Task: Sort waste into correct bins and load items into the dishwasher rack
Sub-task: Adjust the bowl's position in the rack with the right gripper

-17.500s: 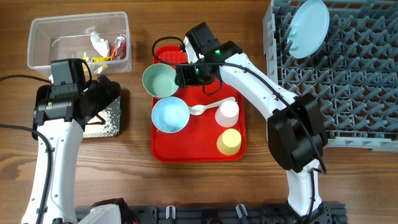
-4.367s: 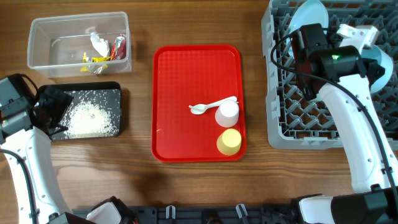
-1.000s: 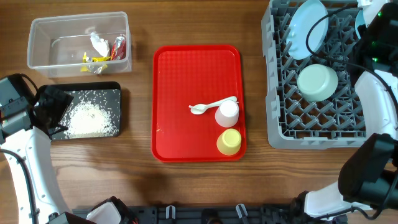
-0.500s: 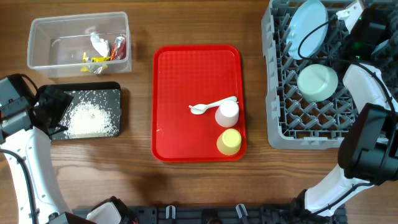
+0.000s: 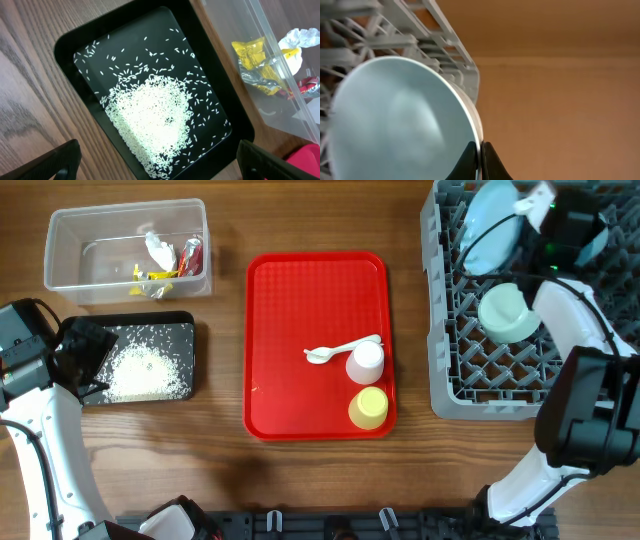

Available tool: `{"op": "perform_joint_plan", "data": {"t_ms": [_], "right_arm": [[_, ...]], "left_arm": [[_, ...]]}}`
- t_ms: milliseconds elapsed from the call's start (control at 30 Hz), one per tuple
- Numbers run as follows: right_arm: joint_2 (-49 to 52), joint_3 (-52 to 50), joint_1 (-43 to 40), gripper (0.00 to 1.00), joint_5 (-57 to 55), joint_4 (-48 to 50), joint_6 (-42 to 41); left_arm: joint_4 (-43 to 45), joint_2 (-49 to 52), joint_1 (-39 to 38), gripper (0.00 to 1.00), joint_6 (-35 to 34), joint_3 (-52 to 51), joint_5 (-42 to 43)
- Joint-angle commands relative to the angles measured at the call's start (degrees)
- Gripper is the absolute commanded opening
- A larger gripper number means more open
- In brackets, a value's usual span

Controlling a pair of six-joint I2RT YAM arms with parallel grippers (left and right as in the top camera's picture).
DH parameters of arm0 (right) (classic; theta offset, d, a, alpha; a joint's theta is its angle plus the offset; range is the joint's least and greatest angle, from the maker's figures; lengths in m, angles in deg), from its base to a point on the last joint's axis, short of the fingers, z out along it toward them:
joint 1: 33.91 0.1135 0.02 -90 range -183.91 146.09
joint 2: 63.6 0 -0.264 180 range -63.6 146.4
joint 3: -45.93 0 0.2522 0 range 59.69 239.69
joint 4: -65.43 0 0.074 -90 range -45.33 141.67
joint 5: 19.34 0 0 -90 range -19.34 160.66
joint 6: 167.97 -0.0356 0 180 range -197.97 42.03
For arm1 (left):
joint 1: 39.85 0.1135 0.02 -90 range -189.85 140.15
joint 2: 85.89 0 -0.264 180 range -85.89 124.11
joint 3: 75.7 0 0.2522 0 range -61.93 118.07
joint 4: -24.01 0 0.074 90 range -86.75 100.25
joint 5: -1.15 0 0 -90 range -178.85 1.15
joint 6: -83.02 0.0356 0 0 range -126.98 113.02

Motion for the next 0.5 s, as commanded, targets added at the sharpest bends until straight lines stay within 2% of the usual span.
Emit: {"op": "perform_joint_plan", "data": {"t_ms": [0,233,300,467], "right_arm": [[0.61,0.5,0.59,0.04,-2.38,-0.83,1.09],[0.61,0.5,0.94,0.06,-2.95,-4.46,-0.26],[0.61,0.5,1.42,0.2,-2.95,-6.01,-1.92],[0.59,0.5,3.72,0.25,-2.97,-8.57,-9.11]], "left_arm": [[0.0,0.37,0.2,1.0,-0.57,0.35,0.24],[0.0,0.39,0.2,1.0,-0.57,0.35,0.26],[0.0,0.37,0.2,1.0,-0.57,0.35,0.26],[0.0,0.37,0.2,1.0,-0.57,0.35,0.26]]}}
